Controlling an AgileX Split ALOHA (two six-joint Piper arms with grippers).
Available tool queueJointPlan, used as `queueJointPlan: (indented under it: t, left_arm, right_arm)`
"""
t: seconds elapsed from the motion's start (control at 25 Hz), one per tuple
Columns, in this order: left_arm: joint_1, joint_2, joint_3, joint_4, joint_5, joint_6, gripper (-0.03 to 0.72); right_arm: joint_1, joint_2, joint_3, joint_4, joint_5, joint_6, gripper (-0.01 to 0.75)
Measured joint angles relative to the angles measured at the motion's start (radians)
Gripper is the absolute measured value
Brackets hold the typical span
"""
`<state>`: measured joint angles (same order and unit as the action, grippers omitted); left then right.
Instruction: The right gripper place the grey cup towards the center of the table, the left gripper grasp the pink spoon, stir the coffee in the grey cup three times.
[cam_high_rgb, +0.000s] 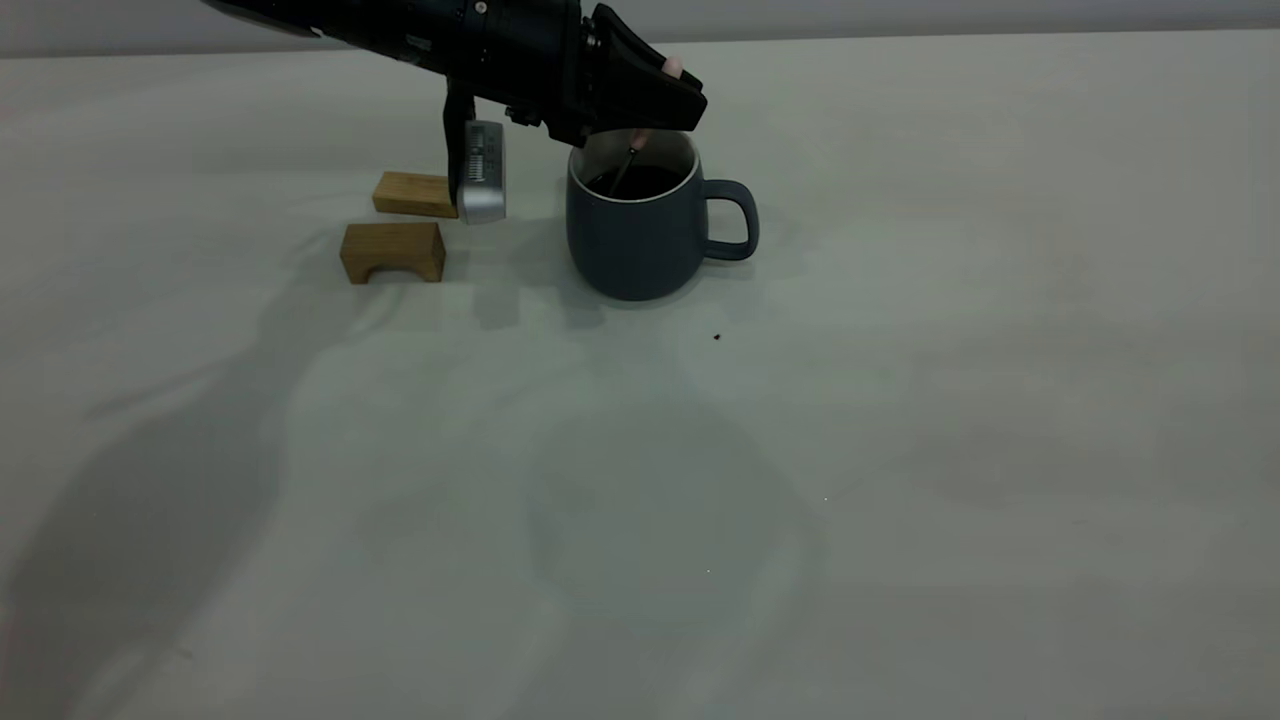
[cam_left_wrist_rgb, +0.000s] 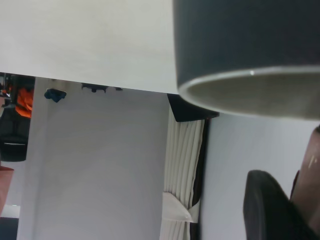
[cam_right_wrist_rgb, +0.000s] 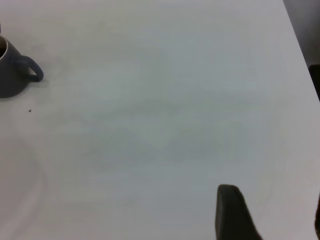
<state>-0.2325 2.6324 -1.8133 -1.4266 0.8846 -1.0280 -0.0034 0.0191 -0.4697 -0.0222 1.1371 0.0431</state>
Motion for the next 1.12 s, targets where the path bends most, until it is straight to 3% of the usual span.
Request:
queueJointPlan:
  t: [0.08,0.2,0.32,0.44,0.84,1.12]
  left_arm:
    - [0.000,-0.001,0.000,0.013,0.009,0.007,0.171]
    - [0.000,-0.007,0.000,0.046,0.014,0.091,0.311]
    - [0.000,-0.037,0.000,0.084,0.015,0.263,0.451]
    - [0.000,-0.092,0.000,0.133,0.018,0.473,0.527]
    - [-0.042,-0.357,0.000,0.697,0.080,1.116,0.529]
    - [-0.107,-0.642,0.000,0.980,0.130,1.280,0.529]
  right_arm:
    - [0.000,0.000,0.000,0.000,0.000,0.000,0.431]
    - [0.000,0.000,0.000,0.000,0.000,0.000,0.431]
    - [0.000,0.000,0.000,0.000,0.000,0.000,0.431]
    - [0.000,0.000,0.000,0.000,0.000,0.000,0.431]
    - [0.000,0.000,0.000,0.000,0.000,0.000,0.431]
    - [0.000,0.000,0.000,0.001,0.000,0.000,0.431]
